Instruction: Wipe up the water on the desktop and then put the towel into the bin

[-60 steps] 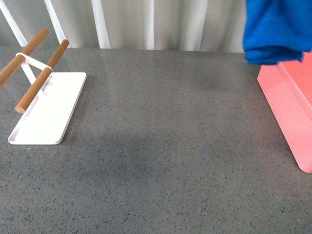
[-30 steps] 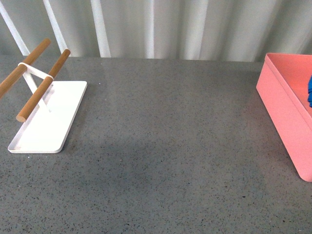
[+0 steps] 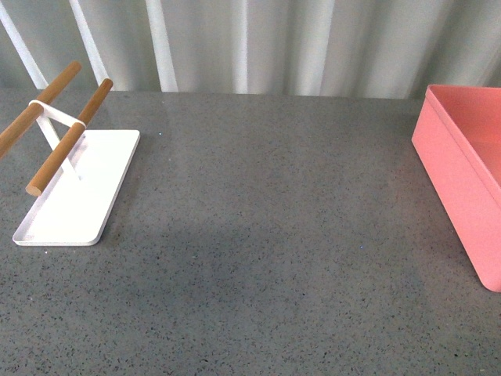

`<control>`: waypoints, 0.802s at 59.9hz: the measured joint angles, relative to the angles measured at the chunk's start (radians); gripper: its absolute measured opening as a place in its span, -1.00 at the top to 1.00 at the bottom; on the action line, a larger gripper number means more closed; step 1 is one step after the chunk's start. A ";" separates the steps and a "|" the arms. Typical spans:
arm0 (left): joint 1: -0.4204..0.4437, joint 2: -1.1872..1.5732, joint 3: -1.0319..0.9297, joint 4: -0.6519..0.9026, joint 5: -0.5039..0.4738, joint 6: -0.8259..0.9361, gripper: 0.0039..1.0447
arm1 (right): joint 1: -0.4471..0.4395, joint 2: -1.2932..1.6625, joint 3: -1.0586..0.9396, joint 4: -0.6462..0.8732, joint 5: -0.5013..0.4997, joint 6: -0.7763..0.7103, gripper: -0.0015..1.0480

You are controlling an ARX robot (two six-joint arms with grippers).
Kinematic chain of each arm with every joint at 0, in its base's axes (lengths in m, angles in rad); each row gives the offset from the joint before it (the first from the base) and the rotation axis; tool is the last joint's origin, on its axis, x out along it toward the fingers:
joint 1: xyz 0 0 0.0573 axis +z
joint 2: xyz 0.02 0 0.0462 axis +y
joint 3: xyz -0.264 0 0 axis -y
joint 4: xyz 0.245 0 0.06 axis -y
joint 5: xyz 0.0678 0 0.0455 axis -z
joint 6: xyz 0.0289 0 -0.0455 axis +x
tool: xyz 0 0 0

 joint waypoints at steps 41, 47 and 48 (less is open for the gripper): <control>0.000 0.000 0.000 0.000 0.000 0.000 -0.88 | -0.036 -0.013 -0.068 0.050 -0.020 -0.042 0.08; 0.000 0.000 0.000 0.000 0.000 0.000 -0.88 | -0.036 -0.013 -0.068 0.050 -0.020 -0.042 -0.19; 0.000 0.000 0.000 0.000 0.000 0.000 -0.88 | -0.036 -0.013 -0.068 0.050 -0.020 -0.042 -0.22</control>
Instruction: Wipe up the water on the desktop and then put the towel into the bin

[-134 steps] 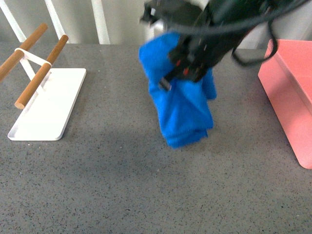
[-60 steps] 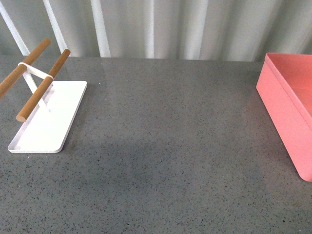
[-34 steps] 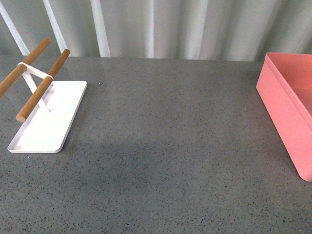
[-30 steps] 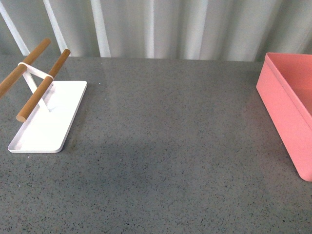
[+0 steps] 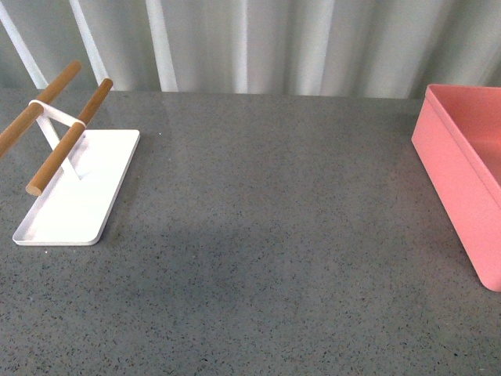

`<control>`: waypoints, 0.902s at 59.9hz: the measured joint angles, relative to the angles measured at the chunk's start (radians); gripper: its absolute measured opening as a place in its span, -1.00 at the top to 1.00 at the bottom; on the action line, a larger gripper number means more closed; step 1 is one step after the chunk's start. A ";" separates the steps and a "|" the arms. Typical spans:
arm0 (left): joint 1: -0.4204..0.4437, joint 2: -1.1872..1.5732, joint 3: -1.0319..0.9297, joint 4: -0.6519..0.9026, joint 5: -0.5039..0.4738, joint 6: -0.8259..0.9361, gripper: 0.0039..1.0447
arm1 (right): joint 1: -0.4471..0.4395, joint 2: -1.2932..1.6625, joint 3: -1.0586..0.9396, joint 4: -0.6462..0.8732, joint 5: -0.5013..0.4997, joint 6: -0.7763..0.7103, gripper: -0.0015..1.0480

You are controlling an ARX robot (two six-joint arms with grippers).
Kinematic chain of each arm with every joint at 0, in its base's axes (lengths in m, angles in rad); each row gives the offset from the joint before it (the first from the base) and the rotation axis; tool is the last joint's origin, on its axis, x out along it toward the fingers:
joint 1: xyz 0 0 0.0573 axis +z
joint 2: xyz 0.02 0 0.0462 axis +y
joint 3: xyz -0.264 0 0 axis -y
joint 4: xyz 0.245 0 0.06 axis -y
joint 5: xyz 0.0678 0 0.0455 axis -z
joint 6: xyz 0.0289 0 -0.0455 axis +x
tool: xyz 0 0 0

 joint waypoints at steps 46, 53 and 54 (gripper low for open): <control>0.000 0.000 0.000 0.000 0.000 0.000 -0.88 | -0.007 -0.034 -0.077 0.157 -0.090 0.024 -0.78; 0.000 0.000 0.000 0.000 -0.002 0.000 -0.88 | 0.001 -0.182 -0.478 0.842 -0.348 0.096 -0.38; 0.000 0.000 0.000 0.000 0.000 0.000 -0.88 | 0.006 -0.203 -0.540 0.955 -0.353 0.101 -0.31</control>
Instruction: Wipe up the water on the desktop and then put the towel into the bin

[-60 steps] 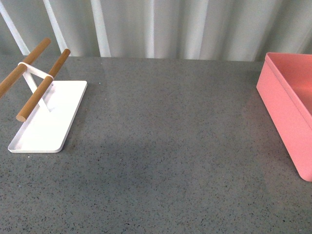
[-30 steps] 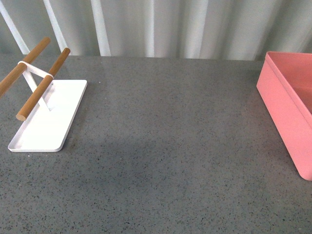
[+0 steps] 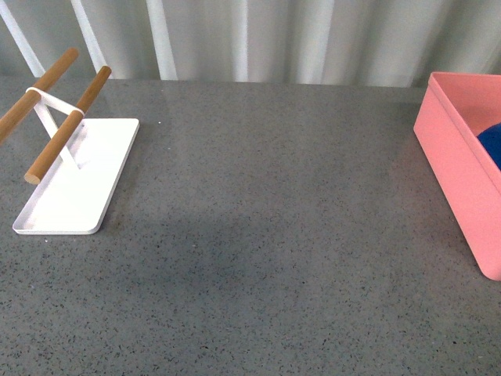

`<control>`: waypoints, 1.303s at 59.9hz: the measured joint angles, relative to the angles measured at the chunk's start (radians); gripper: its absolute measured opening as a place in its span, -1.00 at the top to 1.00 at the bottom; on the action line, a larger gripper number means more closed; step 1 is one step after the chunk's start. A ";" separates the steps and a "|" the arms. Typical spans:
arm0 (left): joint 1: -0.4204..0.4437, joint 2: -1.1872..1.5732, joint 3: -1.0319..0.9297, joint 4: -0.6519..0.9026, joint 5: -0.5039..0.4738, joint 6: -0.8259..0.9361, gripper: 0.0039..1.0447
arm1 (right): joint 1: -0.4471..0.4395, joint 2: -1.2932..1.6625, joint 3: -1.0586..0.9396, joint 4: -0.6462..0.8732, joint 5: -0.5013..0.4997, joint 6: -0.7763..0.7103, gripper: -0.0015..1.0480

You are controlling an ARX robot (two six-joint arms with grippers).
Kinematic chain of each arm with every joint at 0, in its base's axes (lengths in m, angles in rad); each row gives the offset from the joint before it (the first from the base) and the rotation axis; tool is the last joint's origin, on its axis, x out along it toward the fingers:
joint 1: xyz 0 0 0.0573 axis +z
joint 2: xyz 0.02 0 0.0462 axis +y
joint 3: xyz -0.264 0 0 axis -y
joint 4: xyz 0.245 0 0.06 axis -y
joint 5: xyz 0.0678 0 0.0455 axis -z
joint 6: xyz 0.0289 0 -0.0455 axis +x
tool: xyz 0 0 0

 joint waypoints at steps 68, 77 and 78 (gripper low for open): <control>0.000 0.000 0.000 0.000 -0.001 0.000 -0.88 | 0.188 -0.793 -0.929 0.546 0.163 0.016 0.93; 0.000 -0.001 0.000 0.000 0.000 0.000 -0.88 | 0.188 -0.950 -0.935 0.420 0.164 0.018 0.93; 0.000 -0.001 0.000 0.000 0.000 0.000 -0.88 | 0.188 -0.962 -0.935 0.408 0.165 0.018 0.93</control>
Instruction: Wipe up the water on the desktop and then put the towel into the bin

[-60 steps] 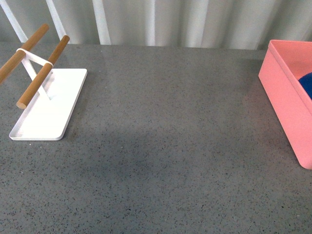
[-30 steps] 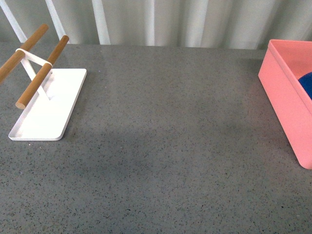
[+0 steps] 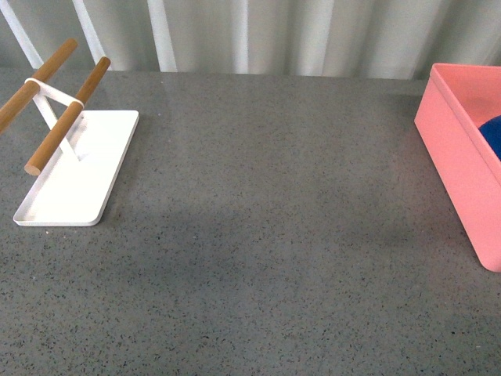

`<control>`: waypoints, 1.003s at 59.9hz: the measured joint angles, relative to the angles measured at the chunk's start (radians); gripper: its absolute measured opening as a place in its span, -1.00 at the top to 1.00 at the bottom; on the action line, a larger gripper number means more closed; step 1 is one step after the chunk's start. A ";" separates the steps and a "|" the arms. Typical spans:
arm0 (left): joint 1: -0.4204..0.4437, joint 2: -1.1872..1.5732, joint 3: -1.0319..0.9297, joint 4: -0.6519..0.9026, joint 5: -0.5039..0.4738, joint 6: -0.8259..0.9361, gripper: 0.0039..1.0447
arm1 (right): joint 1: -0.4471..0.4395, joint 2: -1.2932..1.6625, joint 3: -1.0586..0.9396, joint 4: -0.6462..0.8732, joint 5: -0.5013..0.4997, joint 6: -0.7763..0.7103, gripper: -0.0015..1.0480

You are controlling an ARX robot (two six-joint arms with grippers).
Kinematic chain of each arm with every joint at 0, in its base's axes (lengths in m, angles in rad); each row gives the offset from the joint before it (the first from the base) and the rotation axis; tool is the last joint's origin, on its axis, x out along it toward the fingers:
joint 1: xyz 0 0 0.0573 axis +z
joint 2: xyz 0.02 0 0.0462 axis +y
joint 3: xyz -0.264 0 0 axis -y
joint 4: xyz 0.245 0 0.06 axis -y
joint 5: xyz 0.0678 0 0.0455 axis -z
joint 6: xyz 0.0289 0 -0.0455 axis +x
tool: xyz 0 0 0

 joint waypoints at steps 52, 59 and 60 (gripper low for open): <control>0.000 0.000 0.000 0.000 0.000 0.000 -0.88 | 0.000 -0.476 -0.005 -0.451 0.003 0.007 0.93; 0.000 0.000 0.000 0.000 0.000 0.000 -0.88 | 0.000 -0.508 -0.005 -0.482 0.003 0.007 0.93; 0.000 0.000 0.000 0.000 0.000 0.000 -0.88 | 0.000 -0.512 -0.005 -0.487 0.003 0.007 0.93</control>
